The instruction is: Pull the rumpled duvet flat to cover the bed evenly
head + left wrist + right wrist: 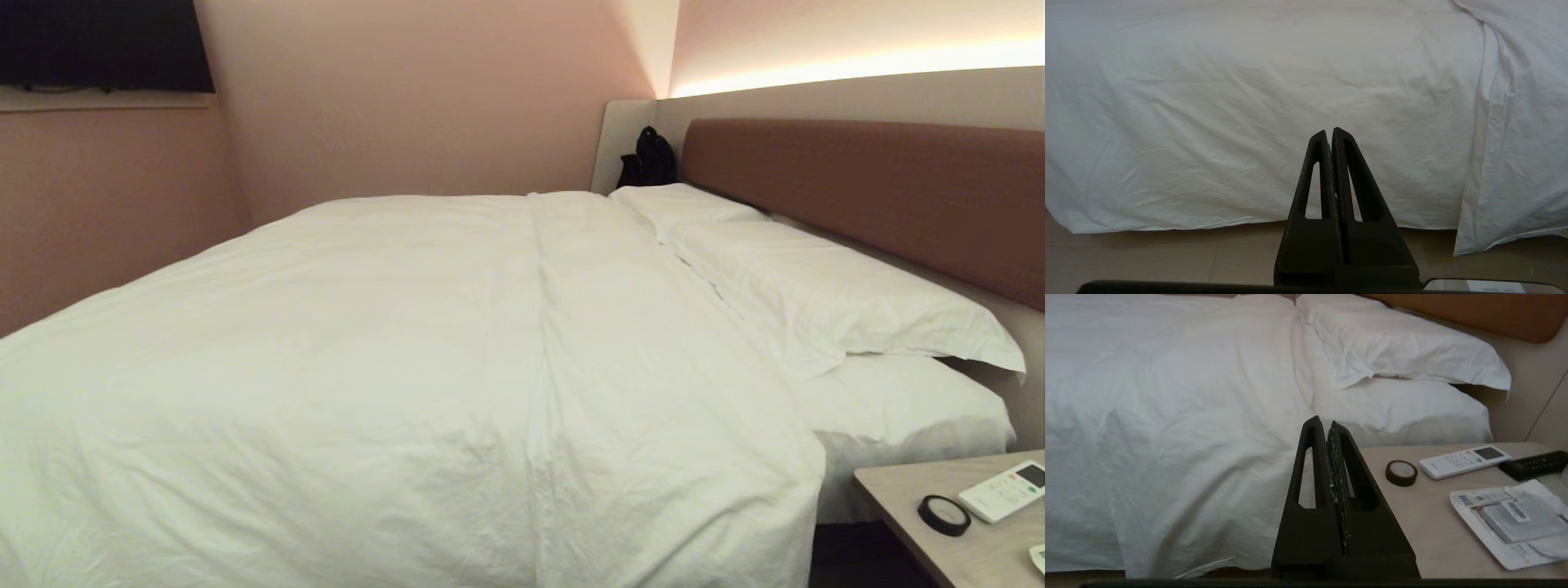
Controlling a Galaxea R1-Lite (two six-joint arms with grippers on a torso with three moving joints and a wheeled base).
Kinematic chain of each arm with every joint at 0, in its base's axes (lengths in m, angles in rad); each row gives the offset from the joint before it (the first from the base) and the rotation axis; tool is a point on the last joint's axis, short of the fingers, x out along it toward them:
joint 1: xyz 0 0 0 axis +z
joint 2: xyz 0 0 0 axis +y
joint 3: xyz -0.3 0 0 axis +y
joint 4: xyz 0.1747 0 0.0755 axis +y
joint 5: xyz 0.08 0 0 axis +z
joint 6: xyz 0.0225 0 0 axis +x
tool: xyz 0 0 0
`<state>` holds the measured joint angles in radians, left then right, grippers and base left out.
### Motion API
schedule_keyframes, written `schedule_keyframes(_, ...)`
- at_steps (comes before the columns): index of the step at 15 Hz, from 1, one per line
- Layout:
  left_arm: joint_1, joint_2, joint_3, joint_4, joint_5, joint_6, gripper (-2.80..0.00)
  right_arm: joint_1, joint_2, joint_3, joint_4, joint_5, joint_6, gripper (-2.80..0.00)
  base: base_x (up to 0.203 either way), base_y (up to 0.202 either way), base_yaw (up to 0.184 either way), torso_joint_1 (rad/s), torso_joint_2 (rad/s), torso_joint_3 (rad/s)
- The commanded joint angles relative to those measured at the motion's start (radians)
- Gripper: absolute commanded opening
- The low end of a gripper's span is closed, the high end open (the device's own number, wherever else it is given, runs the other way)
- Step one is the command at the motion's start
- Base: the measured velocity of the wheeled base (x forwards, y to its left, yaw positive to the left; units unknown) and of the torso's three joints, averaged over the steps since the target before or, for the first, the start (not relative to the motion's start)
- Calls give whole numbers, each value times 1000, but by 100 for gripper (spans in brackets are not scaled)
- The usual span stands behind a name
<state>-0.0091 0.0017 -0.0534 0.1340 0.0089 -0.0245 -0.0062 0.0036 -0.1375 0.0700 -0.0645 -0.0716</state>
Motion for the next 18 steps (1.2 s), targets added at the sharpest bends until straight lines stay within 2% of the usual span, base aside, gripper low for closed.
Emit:
schedule_keyframes(1, 0, 0, 0, 1, 0, 0, -280, 0, -1, 34, -19, 0, -2, -280, 0, 0, 0, 0, 0, 0)
schedule_keyframes(5, 0, 0, 0, 1, 0, 0, -280, 0, -1, 87, -36, -1, -1, -280, 0, 0, 0, 0, 0, 0)
schedule_keyframes(10, 0, 0, 0, 1, 0, 0, -280, 0, -1, 87, -32, 8, 0, -280, 0, 0, 0, 0, 0, 0)
schedule_keyframes(15, 0, 0, 0, 1, 0, 0, -280, 1, -2, 120, -35, 66, 2, -280, 0, 0, 0, 0, 0, 0)
schedule_keyframes(18, 0, 0, 0, 1, 0, 0, -280, 2, -2, 125, -35, 74, 4, -280, 0, 0, 0, 0, 0, 0)
